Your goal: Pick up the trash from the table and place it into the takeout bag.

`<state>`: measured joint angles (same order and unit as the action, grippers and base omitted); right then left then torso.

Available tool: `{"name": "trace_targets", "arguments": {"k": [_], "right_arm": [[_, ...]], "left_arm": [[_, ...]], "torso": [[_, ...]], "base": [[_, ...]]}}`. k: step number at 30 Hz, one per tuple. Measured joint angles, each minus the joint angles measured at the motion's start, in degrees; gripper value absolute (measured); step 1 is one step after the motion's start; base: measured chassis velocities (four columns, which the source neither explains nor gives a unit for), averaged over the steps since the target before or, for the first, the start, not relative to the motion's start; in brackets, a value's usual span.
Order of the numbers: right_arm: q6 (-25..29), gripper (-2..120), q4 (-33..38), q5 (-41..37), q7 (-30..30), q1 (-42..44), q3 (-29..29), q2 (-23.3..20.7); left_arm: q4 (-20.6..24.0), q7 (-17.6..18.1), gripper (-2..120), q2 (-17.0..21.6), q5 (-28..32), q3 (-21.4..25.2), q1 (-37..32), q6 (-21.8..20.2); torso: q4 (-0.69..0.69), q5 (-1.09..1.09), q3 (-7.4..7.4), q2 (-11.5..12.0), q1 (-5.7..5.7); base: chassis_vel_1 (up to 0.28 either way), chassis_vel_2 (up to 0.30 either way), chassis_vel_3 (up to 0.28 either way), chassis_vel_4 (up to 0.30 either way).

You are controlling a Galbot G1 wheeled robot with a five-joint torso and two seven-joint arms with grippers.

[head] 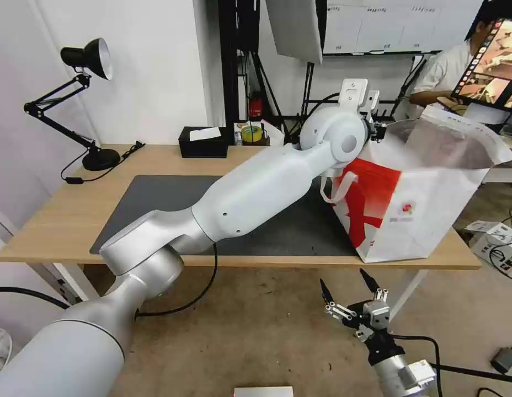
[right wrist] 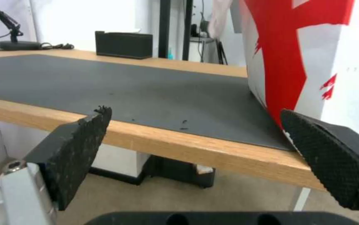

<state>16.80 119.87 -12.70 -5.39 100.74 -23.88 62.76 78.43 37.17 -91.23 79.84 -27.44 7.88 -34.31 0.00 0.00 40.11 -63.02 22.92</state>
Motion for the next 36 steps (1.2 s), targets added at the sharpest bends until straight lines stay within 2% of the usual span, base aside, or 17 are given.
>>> {"name": "trace_targets", "arguments": {"k": [2, 8, 10, 11, 14, 15, 18, 19, 22, 23, 26, 27, 30, 31, 33, 35, 36], "right_arm": [[0.0, 100, 0.0, 0.0, 0.0, -0.01, 0.0, 0.0], [0.0, 100, 0.0, 0.0, 0.0, 0.0, 0.0, 0.0], [0.0, 100, 0.0, 0.0, 0.0, 0.0, 0.0, 0.0], [0.0, 100, 0.0, 0.0, 0.0, 0.0, 0.0, 0.0], [0.0, 100, 0.0, 0.0, 0.0, 0.0, 0.0, 0.0], [0.0, 100, 0.0, 0.0, 0.0, 0.0, 0.0, 0.0], [0.0, 100, 0.0, 0.0, 0.0, 0.0, 0.0, 0.0], [0.0, 100, 0.0, 0.0, 0.0, 0.0, 0.0, 0.0], [0.0, 100, 0.0, 0.0, 0.0, 0.0, 0.0, 0.0], [0.0, 100, 0.0, 0.0, 0.0, 0.0, 0.0, 0.0], [0.0, 100, 0.0, 0.0, -0.02, 0.0, -0.01, 0.0], [0.0, 100, 0.0, 0.0, -0.02, 0.0, -0.01, 0.0], [0.0, 100, 0.0, 0.01, 0.01, 0.0, 0.0, 0.0], [0.0, 100, 0.0, 0.01, 0.01, 0.0, 0.0, 0.0], [0.0, 100, 0.0, 0.0, 0.0, -0.01, 0.0, 0.0], [0.0, 100, 0.0, 0.0, -0.01, 0.0, 0.0, 0.0], [0.0, 100, 0.0, 0.0, 0.0, 0.0, 0.0, 0.0]], "left_arm": [[0.86, -0.03, 54, 0.26, 0.98, 0.27, -0.02, -0.05], [3.01, -0.49, 72, 2.03, 1.27, 0.35, -0.49, 0.83], [5.14, -1.68, 82, 4.36, 0.11, -0.39, -1.03, 3.78], [5.14, -1.68, 82, 4.36, 0.11, -0.39, -1.03, 3.78], [7.67, -5.53, 96, 8.51, -3.96, -1.17, -2.51, 10.16], [7.67, -5.53, 96, 8.51, -3.96, -1.17, -2.51, 10.16], [9.15, -11.73, 99, 12.5, -10.72, -1.41, -5.54, 20.29], [9.15, -11.73, 99, 12.5, -10.72, -1.41, -5.54, 20.29], [10.47, -17.36, 100, 16.44, -18.1, -1.88, -8.69, 26.75], [10.47, -17.36, 100, 16.44, -18.1, -1.88, -8.69, 26.75], [12.76, -23.0, 100, 21.63, -23.78, -1.86, -13.06, 32.78], [12.76, -23.0, 100, 21.63, -23.78, -1.86, -13.06, 32.78], [14.97, -31.44, 100, 26.48, -25.48, 0.0, -17.47, 37.76], [14.97, -31.44, 100, 26.48, -25.48, 0.0, -17.47, 37.76], [17.31, -37.79, 100, 30.68, -25.57, 2.02, -20.52, 39.04], [17.77, -38.65, 100, 31.45, -25.55, 2.46, -21.11, 39.07], [19.08, -41.36, 100, 33.96, -25.56, 4.17, -23.19, 39.07]], "torso": [[0.0, 0.0, 0.0, 0.0, 0.0], [-0.01, 0.0, 0.0, 0.0, 0.0], [-0.01, -0.01, 0.0, 0.0, 0.0], [-0.01, -0.01, 0.0, 0.0, 0.0], [0.0, -0.01, 0.0, 0.0, 0.0], [0.0, -0.01, 0.0, 0.0, 0.0], [0.01, -0.02, 0.0, 0.0, 0.0], [0.01, -0.02, 0.0, 0.0, 0.0], [-0.01, -0.02, 0.0, 0.0, 0.0], [-0.01, -0.02, 0.0, 0.0, 0.0], [0.0, -0.03, 0.0, 0.0, 0.0], [0.0, -0.03, 0.0, 0.0, 0.0], [0.01, -0.04, 0.0, 0.0, 0.0], [0.01, -0.04, 0.0, 0.0, 0.0], [0.0, -0.03, 0.0, 0.0, 0.0], [0.0, -0.02, 0.0, 0.0, 0.0], [0.0, -0.03, 0.0, 0.0, 0.0]], "base": [[0.0, 0.0, 0.0, 0.0], [0.0, 0.0, 0.0, 0.0], [0.0, 0.0, 0.0, 0.0], [0.0, 0.0, 0.0, 0.0], [0.0, 0.0, 0.0, 0.0], [0.0, 0.0, 0.0, 0.0], [0.0, 0.0, 0.0, 0.0], [0.0, 0.0, 0.0, 0.0], [0.0, 0.0, 0.0, 0.0], [0.0, 0.0, 0.0, 0.0], [0.0, 0.0, 0.0, 0.0], [0.0, 0.0, 0.0, 0.0], [0.0, 0.0, 0.0, 0.0], [0.0, 0.0, 0.0, 0.0], [0.0, 0.0, 0.0, 0.0], [0.0, 0.0, 0.0, 0.0], [0.0, 0.0, 0.0, 0.0]]}}
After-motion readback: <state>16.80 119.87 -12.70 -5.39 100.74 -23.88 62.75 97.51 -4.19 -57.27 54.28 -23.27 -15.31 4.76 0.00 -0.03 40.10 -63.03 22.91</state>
